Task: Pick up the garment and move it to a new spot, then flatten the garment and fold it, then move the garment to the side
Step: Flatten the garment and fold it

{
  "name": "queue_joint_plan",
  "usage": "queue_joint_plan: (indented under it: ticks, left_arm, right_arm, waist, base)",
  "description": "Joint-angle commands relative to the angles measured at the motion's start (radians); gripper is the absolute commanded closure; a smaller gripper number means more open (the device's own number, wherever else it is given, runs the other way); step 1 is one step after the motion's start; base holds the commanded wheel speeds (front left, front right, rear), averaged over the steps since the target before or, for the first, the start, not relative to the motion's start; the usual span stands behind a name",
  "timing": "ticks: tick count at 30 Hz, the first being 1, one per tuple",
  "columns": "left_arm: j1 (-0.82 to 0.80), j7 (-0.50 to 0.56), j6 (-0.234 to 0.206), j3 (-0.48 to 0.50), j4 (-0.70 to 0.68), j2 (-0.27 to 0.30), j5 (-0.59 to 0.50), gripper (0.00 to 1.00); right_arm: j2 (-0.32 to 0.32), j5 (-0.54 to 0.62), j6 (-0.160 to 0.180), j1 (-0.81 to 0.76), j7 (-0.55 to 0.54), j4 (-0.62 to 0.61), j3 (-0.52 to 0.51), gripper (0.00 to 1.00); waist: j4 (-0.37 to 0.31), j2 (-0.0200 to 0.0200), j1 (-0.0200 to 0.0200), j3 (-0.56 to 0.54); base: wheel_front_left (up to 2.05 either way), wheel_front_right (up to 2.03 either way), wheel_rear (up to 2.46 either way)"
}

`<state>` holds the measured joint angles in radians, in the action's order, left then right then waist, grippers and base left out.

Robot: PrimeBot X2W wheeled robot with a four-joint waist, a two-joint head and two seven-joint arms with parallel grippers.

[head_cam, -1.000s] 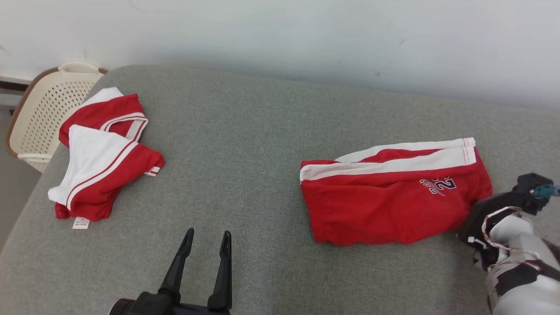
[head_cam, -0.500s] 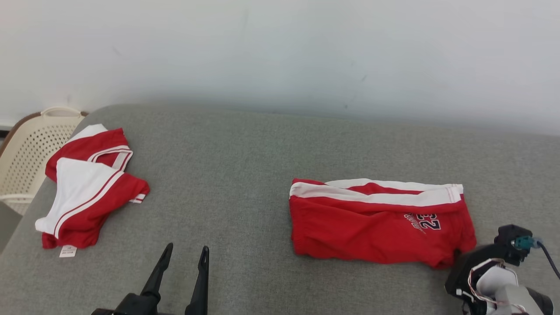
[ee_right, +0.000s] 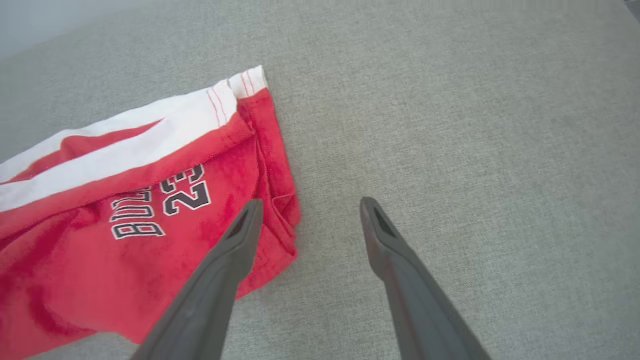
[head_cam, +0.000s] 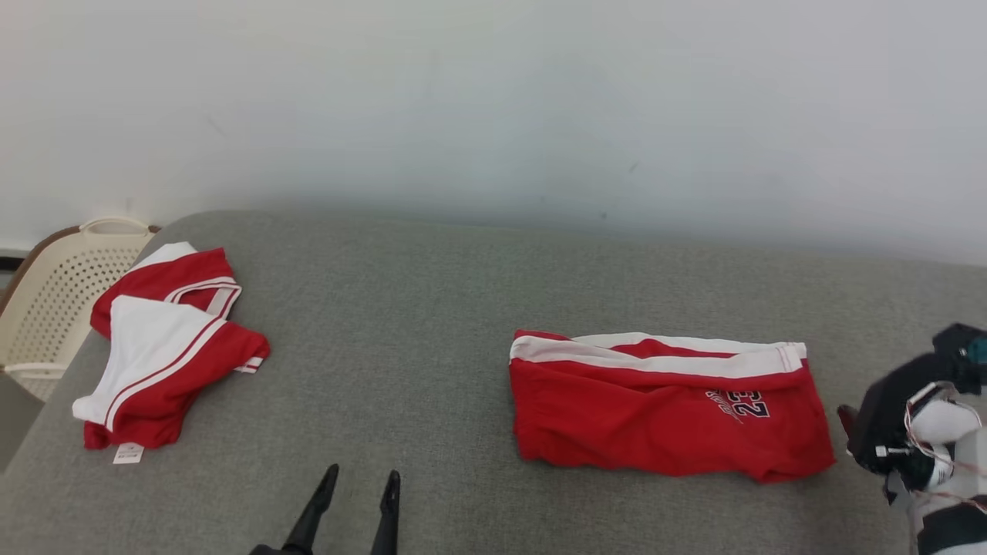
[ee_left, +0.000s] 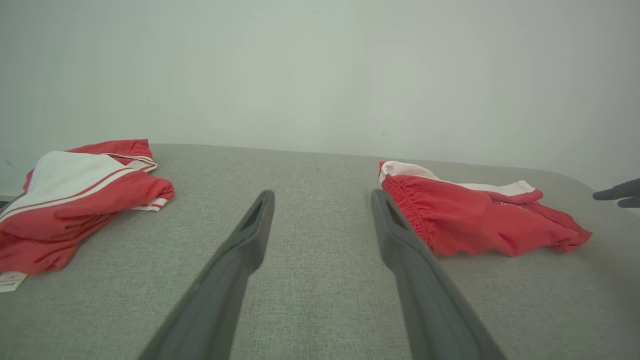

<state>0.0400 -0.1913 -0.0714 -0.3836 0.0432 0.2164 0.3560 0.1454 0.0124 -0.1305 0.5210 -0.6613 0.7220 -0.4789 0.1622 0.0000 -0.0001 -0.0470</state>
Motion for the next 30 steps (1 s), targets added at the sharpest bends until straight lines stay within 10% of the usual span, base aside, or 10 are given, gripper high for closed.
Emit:
queue_joint_plan:
  ticks: [1,10,30]
  left_arm:
    - [0.011,0.003,-0.001,-0.006,-0.006,-0.007,0.005,0.0]
    - [-0.021,0.023,0.007,-0.041,-0.027,-0.016,-0.005,0.0]
    - [-0.077,0.002,0.004,-0.051,-0.023,-0.03,0.004,0.0]
  right_arm:
    - [-0.004,0.008,-0.001,0.004,-0.032,-0.008,0.002,0.0]
    - [0.023,0.122,-0.001,0.059,-0.218,-0.094,-0.029,0.0]
    - [0.023,0.247,-0.001,0.136,-0.24,-0.019,-0.128,0.0]
  waist:
    - [0.02,0.0,0.0001,0.016]
    - [0.097,0.0,0.0001,0.1]
    - [0.144,0.0,0.0001,0.249]
  base:
    - [0.0,0.0,0.0]
    - [0.0,0.0,0.0]
    - [0.0,0.0,0.0]
